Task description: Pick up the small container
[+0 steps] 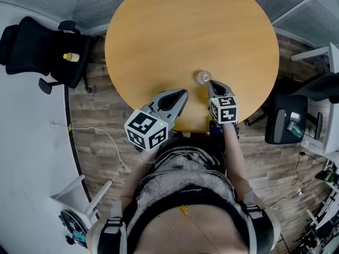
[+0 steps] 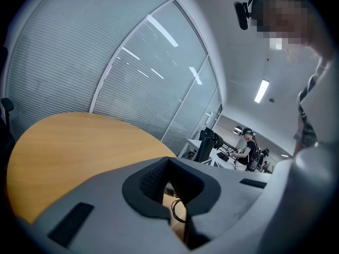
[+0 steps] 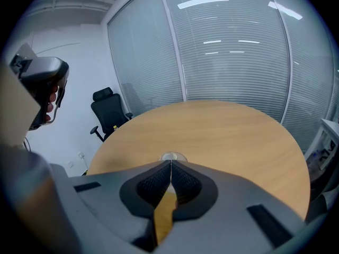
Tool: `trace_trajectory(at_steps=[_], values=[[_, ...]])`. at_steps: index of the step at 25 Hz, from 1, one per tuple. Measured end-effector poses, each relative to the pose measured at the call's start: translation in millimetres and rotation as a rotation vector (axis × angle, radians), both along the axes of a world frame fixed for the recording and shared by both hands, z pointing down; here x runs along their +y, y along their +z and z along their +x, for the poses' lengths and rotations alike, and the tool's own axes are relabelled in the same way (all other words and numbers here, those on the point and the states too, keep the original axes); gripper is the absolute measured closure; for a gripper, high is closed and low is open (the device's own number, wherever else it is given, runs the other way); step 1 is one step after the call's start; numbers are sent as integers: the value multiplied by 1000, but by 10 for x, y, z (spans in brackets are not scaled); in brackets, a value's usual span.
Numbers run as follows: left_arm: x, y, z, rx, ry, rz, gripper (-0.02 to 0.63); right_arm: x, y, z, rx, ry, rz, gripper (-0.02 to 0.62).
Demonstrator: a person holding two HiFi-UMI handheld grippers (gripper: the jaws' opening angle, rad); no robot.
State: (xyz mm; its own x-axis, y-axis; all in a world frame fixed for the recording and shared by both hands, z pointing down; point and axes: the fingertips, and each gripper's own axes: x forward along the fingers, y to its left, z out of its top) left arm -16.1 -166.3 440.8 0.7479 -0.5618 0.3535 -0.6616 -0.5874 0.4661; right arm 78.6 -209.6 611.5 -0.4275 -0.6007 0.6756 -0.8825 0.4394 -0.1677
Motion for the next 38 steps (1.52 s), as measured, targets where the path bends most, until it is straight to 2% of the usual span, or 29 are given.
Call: trace_trajectory(at_steps=[16, 20, 26, 27, 28, 29, 38], values=[[1, 60, -26, -2, 3, -17, 601, 18, 208, -7, 29, -7, -61, 574], [-5, 83, -36, -3, 7, -23, 601, 70, 260, -56, 18, -48, -92, 574], [-2, 110, -14, 1, 19, -29, 601, 127, 249, -91, -5, -69, -89, 567], [2, 115, -11, 1, 20, -31, 601, 136, 255, -95, -10, -69, -93, 545], [6, 120, -9, 0, 22, -32, 601, 147, 269, -98, -13, -70, -100, 476], [9, 124, -7, -1, 23, -33, 601, 156, 288, -101, -12, -72, -106, 443], [31, 157, -33, -9, 18, -41, 601, 144, 357, -82, 33, -74, -93, 371]])
